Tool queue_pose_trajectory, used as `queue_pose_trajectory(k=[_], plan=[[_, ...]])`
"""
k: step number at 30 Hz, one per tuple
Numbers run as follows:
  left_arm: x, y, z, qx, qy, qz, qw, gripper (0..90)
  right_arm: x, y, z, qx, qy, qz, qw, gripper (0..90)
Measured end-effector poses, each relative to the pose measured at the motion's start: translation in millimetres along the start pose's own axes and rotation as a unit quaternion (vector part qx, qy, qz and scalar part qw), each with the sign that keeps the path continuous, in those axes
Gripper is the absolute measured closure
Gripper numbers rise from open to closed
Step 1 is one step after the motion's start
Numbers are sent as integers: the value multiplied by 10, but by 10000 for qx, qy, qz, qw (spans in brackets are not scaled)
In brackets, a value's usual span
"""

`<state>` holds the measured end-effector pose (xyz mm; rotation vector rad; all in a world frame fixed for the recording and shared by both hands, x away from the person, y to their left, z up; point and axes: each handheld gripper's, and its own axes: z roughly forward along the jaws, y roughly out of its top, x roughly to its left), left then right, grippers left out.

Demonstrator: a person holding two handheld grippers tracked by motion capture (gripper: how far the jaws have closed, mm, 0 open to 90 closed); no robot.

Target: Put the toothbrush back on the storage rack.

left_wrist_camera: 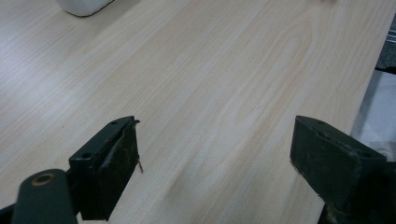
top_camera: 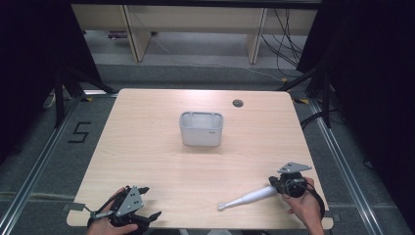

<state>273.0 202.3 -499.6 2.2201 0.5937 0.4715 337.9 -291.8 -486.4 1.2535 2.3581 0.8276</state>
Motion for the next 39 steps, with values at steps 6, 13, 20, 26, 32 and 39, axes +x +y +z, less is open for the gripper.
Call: queue_pose_trajectory(k=[6, 13, 20, 26, 32, 39], plan=[[0, 0, 2, -4, 11, 2, 10000, 148, 59, -42, -69, 69, 3, 68, 10000, 875], [8, -2, -3, 14, 53, 57, 10000, 148, 81, -109, -135, 52, -28, 85, 9999, 872], [-2, 3, -2, -14, 32, 25, 10000, 148, 140, -142, -219, 59, -77, 45, 9999, 845], [2, -3, 9, 38, 79, 63, 9999, 148, 219, 1, -319, 110, 9, -397, 9991, 651], [1, -11, 24, 56, 67, 43, 10000, 148, 368, 230, -356, 417, 200, -1164, 9921, 575], [0, -10, 18, 25, 40, 5, 10000, 148, 492, 326, -215, 942, 386, -1593, 9820, 497]])
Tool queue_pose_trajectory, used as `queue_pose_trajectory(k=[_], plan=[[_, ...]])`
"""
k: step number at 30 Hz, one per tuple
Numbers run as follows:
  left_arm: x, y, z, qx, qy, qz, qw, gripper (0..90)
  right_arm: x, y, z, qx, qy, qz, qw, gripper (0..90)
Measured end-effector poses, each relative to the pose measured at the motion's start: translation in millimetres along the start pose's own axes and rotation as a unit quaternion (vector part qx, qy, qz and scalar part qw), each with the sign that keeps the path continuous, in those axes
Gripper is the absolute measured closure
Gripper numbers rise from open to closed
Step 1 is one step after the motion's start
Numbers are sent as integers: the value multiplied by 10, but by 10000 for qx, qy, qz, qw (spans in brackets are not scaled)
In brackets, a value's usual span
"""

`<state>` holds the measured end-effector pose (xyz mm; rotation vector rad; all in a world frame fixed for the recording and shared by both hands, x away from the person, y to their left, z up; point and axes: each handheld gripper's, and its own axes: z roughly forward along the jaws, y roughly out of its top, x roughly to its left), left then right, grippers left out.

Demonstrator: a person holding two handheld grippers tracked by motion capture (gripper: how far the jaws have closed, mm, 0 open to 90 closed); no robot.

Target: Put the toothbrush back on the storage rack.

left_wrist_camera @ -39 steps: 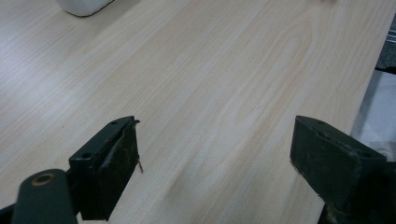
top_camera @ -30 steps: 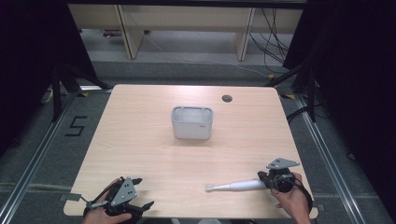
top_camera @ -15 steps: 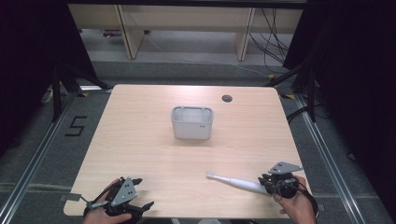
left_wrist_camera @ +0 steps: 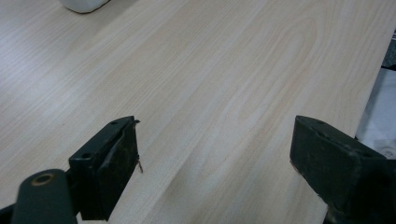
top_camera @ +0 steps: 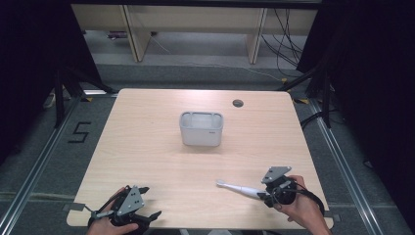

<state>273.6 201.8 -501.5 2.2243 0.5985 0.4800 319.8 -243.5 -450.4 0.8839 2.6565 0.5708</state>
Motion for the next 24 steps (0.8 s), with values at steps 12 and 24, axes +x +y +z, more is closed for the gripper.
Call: queue_pose_trajectory(k=[12, 24], plan=[[5, 3, -7, 5, -26, -1, 10000, 148, -18, 232, 255, 965, 386, -672, 9923, 508], [2, 2, -4, -38, 12, -2, 10000, 148, -64, 322, 410, 1583, 652, -803, 9820, 596]])
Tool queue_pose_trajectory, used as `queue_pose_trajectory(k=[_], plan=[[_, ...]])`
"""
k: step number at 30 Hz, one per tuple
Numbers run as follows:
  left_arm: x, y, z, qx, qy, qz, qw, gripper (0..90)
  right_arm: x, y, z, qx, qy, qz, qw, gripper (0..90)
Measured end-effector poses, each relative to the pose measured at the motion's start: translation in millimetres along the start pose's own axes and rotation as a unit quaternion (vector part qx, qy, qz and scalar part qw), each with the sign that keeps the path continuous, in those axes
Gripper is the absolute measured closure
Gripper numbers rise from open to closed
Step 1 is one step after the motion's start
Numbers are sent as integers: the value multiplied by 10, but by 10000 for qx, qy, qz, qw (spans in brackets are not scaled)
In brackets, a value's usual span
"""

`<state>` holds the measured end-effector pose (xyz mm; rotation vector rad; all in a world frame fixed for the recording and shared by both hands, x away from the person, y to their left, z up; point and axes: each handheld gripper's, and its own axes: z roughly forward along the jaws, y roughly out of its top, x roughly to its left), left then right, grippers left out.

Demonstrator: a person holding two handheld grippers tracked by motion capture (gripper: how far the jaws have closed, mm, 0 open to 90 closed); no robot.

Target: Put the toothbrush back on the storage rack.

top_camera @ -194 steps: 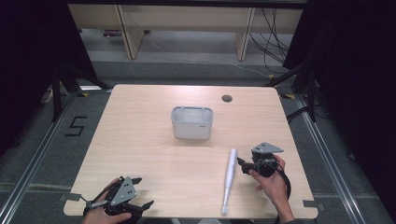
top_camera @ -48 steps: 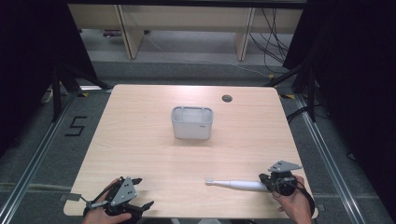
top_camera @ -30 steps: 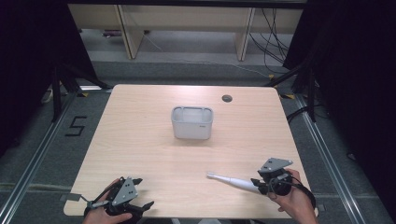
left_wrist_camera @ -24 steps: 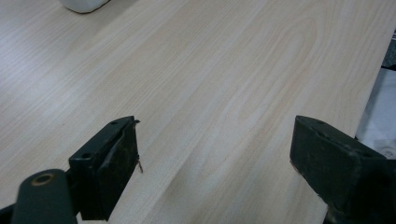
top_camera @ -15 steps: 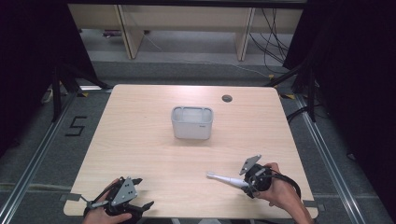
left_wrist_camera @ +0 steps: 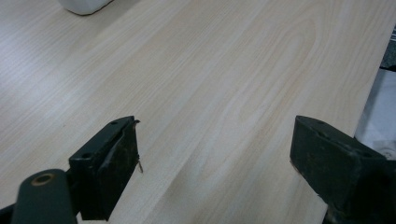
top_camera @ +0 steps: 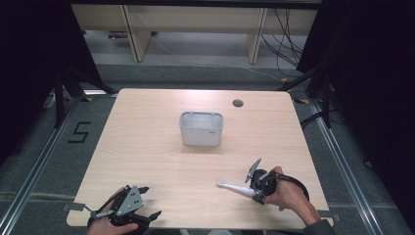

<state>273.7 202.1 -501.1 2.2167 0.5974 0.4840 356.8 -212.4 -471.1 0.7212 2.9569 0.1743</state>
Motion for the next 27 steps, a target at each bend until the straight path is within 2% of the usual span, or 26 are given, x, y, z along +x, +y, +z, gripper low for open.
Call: queue_pose_trajectory(k=[1, 3, 4, 5, 6, 8, 9, 10, 11, 13, 14, 15, 16, 17, 18, 19, 21, 22, 25, 26, 27], plan=[[5, 0, 2, 6, -19, -4, 10000, 148, 0, 5, -2, 38, 52, 32, 10000, 609], [8, 4, -2, -9, 11, 6, 10000, 148, -22, 25, 21, 68, 91, -130, 9998, 632], [18, 9, -14, 77, -2, 62, 10000, 148, -19, 32, 29, 140, 93, -84, 9998, 639], [14, 8, -12, 37, -17, 36, 10000, 148, -33, 39, 42, 165, 74, -153, 9997, 649], [20, 8, -16, 72, -14, 60, 10000, 148, -20, 49, 37, 214, 126, -66, 9997, 656], [16, 5, -6, 12, 30, 10, 10000, 148, -45, 65, 45, 307, 105, -168, 9993, 659], [14, 5, -6, 8, 41, 13, 10000, 148, -24, 81, 41, 364, 109, -60, 9993, 661], [11, 5, -4, 5, 39, 17, 10000, 147, -37, 88, 40, 400, 101, -192, 9990, 661], [8, 3, -2, 10, 20, 11, 10000, 148, -27, 94, 43, 428, 84, -138, 9990, 662], [6, -1, 4, -20, 16, -16, 10000, 148, -43, 107, 51, 446, 114, -273, 9986, 663], [7, 1, 3, -28, 20, -10, 10000, 148, -26, 119, 42, 545, 123, -123, 9984, 663], [9, 5, -3, 4, 10, 6, 10000, 148, -47, 131, 56, 531, 137, -285, 9981, 663], [18, 9, -13, 74, 13, 61, 10000, 148, -28, 142, 47, 617, 136, -166, 9979, 663], [21, 8, -17, 60, -20, 63, 10000, 148, -38, 147, 52, 633, 147, -212, 9977, 663], [9, 6, -8, -27, -34, -51, 10000, 148, -64, 154, 60, 621, 190, -339, 9973, 664], [23, 8, -16, 29, 1, 31, 10000, 148, -61, 159, 59, 665, 216, -227, 9973, 664], [12, 8, -12, -40, 11, -18, 10000, 148, -58, 184, 62, 760, 217, -250, 9966, 664], [15, 7, -12, -20, -14, -16, 10000, 148, -65, 199, 68, 799, 221, -374, 9959, 664], [28, 9, -16, 47, -14, 28, 10000, 148, -61, 217, 71, 809, 205, -336, 9959, 664], [25, 8, -13, 24, 28, 35, 10000, 148, -56, 219, 70, 828, 235, -307, 9958, 664], [15, 8, -9, -34, 23, -5, 10000, 148, -66, 214, 72, 803, 248, -382, 9957, 664]])
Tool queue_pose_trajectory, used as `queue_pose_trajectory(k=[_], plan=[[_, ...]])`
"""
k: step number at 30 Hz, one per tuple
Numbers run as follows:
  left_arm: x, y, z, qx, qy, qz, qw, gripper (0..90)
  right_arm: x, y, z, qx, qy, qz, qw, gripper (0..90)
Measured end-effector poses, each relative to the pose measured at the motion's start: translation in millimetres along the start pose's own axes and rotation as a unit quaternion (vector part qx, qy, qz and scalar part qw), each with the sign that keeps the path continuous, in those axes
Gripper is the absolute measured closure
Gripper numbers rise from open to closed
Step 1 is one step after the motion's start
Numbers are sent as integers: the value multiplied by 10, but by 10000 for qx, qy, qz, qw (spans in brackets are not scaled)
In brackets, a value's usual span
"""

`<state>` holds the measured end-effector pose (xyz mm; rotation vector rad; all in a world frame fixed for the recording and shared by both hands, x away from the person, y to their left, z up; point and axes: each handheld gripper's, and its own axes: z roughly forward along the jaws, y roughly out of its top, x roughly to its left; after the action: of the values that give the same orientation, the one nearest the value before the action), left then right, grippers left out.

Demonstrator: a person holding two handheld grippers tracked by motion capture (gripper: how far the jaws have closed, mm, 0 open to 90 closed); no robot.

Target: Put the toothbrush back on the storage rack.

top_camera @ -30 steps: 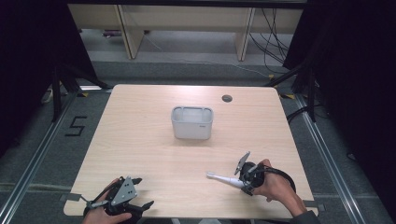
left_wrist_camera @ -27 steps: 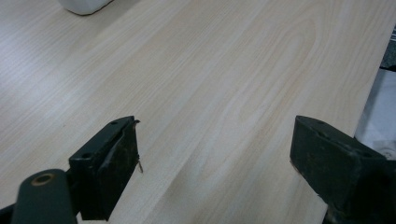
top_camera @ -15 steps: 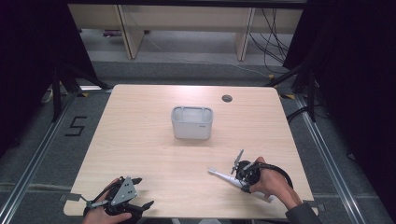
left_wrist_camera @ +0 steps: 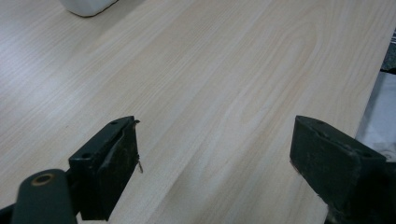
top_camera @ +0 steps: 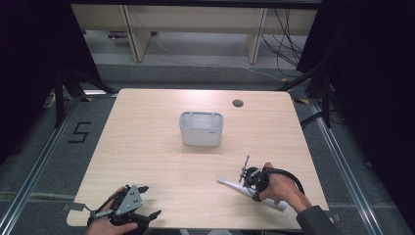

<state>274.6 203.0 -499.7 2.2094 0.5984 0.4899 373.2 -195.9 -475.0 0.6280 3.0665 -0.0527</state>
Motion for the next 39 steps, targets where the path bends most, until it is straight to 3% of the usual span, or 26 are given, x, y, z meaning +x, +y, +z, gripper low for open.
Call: queue_pose_trajectory(k=[2, 5, 6, 7, 8, 9, 10, 12, 14, 16, 18, 23, 24, 27, 28, 29, 30, 31, 32, 34, 35, 36, 39], plan=[[-3, -2, -3, 0, -20, -19, 10000, 148, 11, -6, 0, -28, -63, -52, 10000, 665], [11, 1, -7, 71, -12, 37, 10000, 147, 25, -41, -7, -108, -113, 61, 9999, 665], [-10, -2, 8, -33, -28, -73, 10000, 148, 21, -54, -12, -178, -117, -4, 9998, 666], [7, -1, -4, 72, -43, 34, 10000, 148, 33, -73, -30, -228, -127, 83, 9996, 665], [7, -1, -2, 73, -50, 15, 10000, 148, 42, -89, -56, -292, -128, 137, 9994, 666], [8, -1, 0, 56, -51, -5, 10000, 148, 31, -99, -79, -364, -96, 100, 9992, 666], [9, -2, 4, 27, -60, -13, 10000, 147, 19, -127, -115, -529, -209, 66, 9984, 666], [6, 0, 1, 50, -54, -1, 10000, 148, 27, -163, -224, -742, -200, 250, 9967, 666], [7, 0, 1, 59, -53, -4, 10000, 148, 4, -199, -331, -943, -229, 284, 9949, 666], [9, 0, 3, 26, -55, -3, 10000, 148, -40, -239, -452, -1272, -316, 395, 9906, 666], [6, 0, 1, 52, -57, 4, 10000, 147, -69, -269, -555, -1666, -497, 482, 9836, 666], [-2, -4, 14, -63, -5, -41, 10000, 148, -157, -282, -732, -2219, -694, 657, 9704, 666], [12, 2, -5, 82, -41, 37, 10000, 148, -204, -277, -772, -2402, -747, 554, 9662, 667], [13, -3, 7, -10, 7, 33, 10000, 148, -247, -266, -839, -2663, -783, 673, 9583, 667], [10, -2, 6, -18, 5, 27, 10000, 148, -279, -258, -878, -2896, -808, 778, 9505, 667], [-2, -4, 14, -74, -9, -45, 10000, 147, -297, -247, -898, -2996, -805, 805, 9472, 667], [-10, 0, 7, -34, -66, -94, 9999, 148, -311, -236, -907, -3177, -836, 849, 9407, 667], [12, 0, 2, 46, -59, 7, 10000, 148, -346, -233, -934, -3347, -874, 861, 9343, 667], [13, 0, 2, 28, -60, 5, 10000, 148, -383, -229, -957, -3551, -827, 944, 9264, 667], [11, -2, 7, -20, 6, 28, 10000, 148, -441, -215, -994, -3970, -823, 1174, 9066, 667], [-7, -2, 11, -67, -5, -79, 9999, 148, -477, -211, -1013, -4049, -761, 1198, 9033, 667], [1, -2, 3, -10, -12, -35, 10000, 148, -512, -191, -1030, -4249, -748, 1377, 8916, 667], [15, 2, -5, 20, 23, 41, 10000, 148, -594, -138, -1034, -4546, -951, 1501, 8728, 666]])
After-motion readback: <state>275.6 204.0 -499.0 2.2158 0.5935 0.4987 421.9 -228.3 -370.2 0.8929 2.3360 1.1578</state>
